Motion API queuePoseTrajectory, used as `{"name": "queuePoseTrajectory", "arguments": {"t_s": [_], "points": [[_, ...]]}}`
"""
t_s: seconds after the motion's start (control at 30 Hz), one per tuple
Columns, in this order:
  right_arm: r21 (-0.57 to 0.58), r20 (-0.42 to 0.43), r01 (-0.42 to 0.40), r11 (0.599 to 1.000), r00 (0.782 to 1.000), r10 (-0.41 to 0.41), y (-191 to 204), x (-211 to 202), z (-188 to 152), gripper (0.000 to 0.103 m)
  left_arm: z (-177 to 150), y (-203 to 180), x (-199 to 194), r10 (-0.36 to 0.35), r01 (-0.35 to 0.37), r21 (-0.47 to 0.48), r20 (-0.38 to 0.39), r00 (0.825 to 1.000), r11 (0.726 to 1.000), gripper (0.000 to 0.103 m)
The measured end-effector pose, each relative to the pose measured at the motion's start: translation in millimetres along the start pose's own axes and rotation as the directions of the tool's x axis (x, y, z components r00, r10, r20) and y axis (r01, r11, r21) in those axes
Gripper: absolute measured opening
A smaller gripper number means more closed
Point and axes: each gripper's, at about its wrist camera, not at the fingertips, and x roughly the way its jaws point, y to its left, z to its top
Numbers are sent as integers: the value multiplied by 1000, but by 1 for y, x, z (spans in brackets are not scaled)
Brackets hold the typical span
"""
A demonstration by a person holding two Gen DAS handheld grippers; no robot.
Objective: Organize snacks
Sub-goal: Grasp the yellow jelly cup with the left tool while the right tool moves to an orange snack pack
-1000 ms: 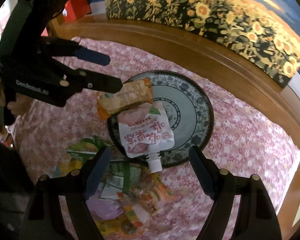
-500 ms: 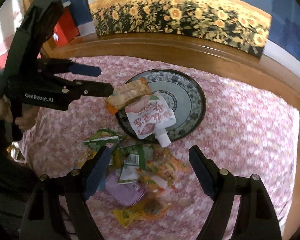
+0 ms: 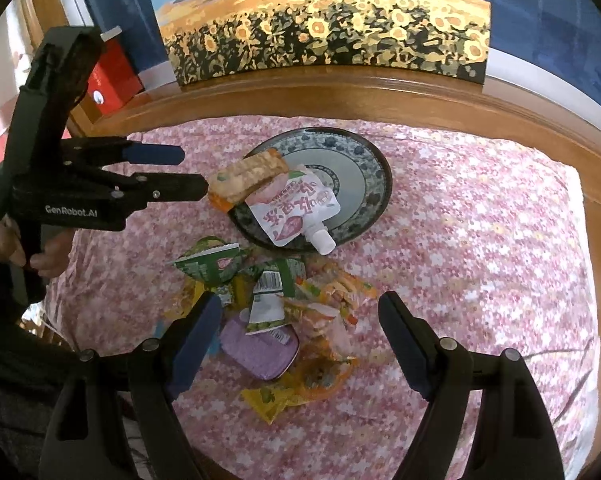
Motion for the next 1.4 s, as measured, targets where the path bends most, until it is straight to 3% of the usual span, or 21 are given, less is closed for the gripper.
{"name": "queuePoseTrajectory", "arguments": {"t_s": [0.5, 1.4], "points": [[119, 1, -23, 993, 1000, 23, -5, -3, -24, 82, -21, -1, -7, 6, -6, -22, -11, 1000, 1000, 75], [263, -62, -19, 965, 997, 37, -17, 15, -63, 82, -71, -14, 16, 3, -10, -48, -138, 990, 999, 75]]}}
